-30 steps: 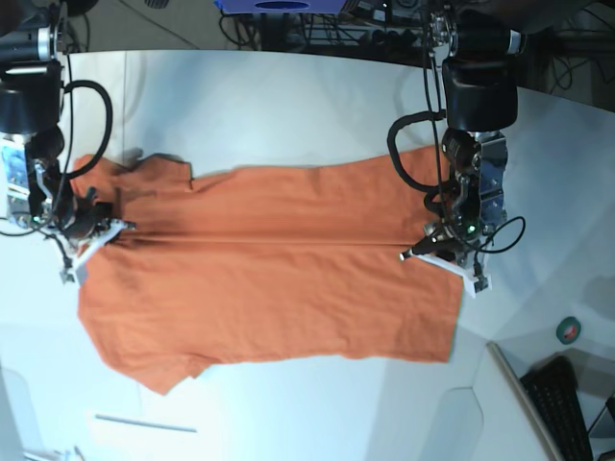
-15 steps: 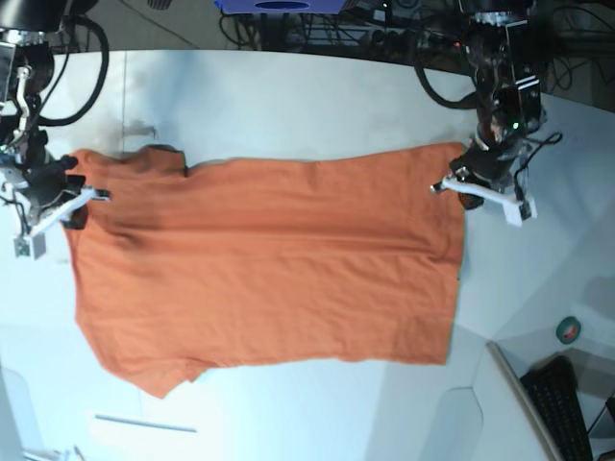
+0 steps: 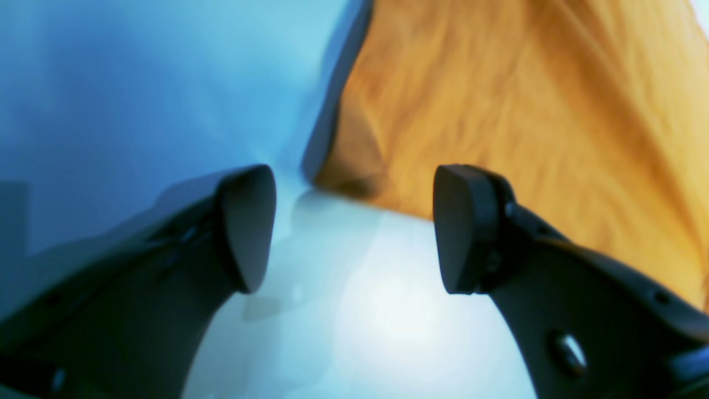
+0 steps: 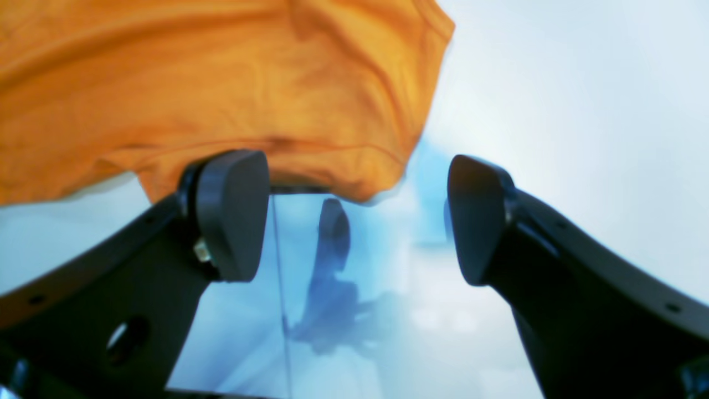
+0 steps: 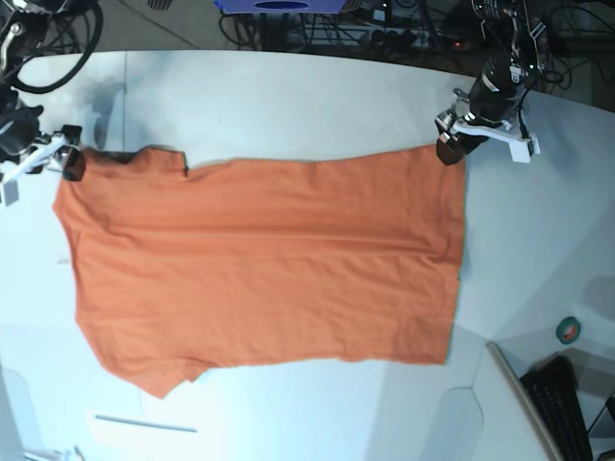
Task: Layout the t-shirt on the table in an organized manner, then fold the t-shirt properly
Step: 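Pull the collar edge with both grippers to straighten the shirt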
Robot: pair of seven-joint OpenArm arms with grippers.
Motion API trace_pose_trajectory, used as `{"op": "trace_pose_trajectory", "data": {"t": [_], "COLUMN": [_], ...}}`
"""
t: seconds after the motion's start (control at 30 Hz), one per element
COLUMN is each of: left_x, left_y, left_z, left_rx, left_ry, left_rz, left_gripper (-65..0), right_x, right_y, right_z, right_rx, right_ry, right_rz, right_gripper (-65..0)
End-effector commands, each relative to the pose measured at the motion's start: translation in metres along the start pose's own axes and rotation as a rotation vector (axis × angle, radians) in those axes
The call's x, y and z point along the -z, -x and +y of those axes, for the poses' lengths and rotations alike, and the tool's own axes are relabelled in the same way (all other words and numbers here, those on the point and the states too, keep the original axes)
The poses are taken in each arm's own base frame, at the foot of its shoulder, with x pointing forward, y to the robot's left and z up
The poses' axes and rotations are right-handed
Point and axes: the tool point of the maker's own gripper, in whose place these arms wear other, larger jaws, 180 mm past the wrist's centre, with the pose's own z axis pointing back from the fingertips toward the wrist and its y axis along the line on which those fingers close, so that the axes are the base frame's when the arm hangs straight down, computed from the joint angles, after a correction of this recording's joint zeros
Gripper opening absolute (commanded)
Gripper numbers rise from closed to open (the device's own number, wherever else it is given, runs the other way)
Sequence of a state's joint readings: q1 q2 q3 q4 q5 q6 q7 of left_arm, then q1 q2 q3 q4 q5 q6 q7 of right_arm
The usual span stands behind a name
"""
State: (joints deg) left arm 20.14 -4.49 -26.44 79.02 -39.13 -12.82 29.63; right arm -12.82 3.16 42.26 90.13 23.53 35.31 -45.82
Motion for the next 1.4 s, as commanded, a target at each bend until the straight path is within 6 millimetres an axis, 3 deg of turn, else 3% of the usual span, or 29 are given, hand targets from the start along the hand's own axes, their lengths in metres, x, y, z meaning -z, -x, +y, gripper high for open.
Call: {"op": "trace_pose_trajectory", "data": {"t": [0.0,0.2,0.27,0.47,0.53,0.67,0.73,0.8,0.9,1.17,1.37], "left_x": [0.001,0.015,0.016,0.015,0.015,0.014,0.013,0.012,0.008,-0.019,-0.038], "left_y": [0.002,0.009,0.008,0.004,0.004,0.0,-0.003,-0.003,-0.003,-0.009,-0.007], "left_z": [0.003,0.002,0.002,0.006,0.006,0.009,0.01,0.011,0.018,0.012,0.018], "left_rx": [-0.001,-0.028,-0.031,-0.029,-0.029,-0.015,-0.009,-0.007,0.005,0.073,0.122], "left_ry": [-0.002,-0.002,-0.001,-0.009,-0.009,-0.013,-0.015,-0.016,-0.029,-0.018,-0.033], "left_rz": [0.012,0.038,0.037,0.03,0.03,0.028,0.023,0.024,0.031,-0.002,0.005], "left_gripper": [-25.2,-29.0,-33.2,-65.0,-65.0,-65.0,-65.0,-65.0,-65.0,-65.0,-65.0], "right_x": [-0.001,0.013,0.02,0.044,0.045,0.05,0.05,0.049,0.047,0.029,0.002], "right_y": [-0.01,0.006,0.005,0.012,0.015,0.028,0.034,0.035,0.034,0.058,0.074], "right_z": [-0.003,-0.029,-0.035,-0.038,-0.036,-0.014,-0.011,-0.012,-0.015,-0.019,-0.006], "right_rx": [-0.007,0.149,0.164,0.241,0.237,0.147,0.142,0.145,0.149,0.099,0.029], "right_ry": [-0.002,0.014,0.006,-0.035,-0.044,-0.114,-0.118,-0.118,-0.111,-0.084,-0.054], "right_rz": [-0.034,-0.01,0.004,0.054,0.065,0.118,0.131,0.128,0.127,0.234,0.266], "right_gripper": [-21.0,-21.2,-21.2,-21.0,-21.2,-21.9,-25.2,-37.7,-65.0,-65.0,-65.0]}}
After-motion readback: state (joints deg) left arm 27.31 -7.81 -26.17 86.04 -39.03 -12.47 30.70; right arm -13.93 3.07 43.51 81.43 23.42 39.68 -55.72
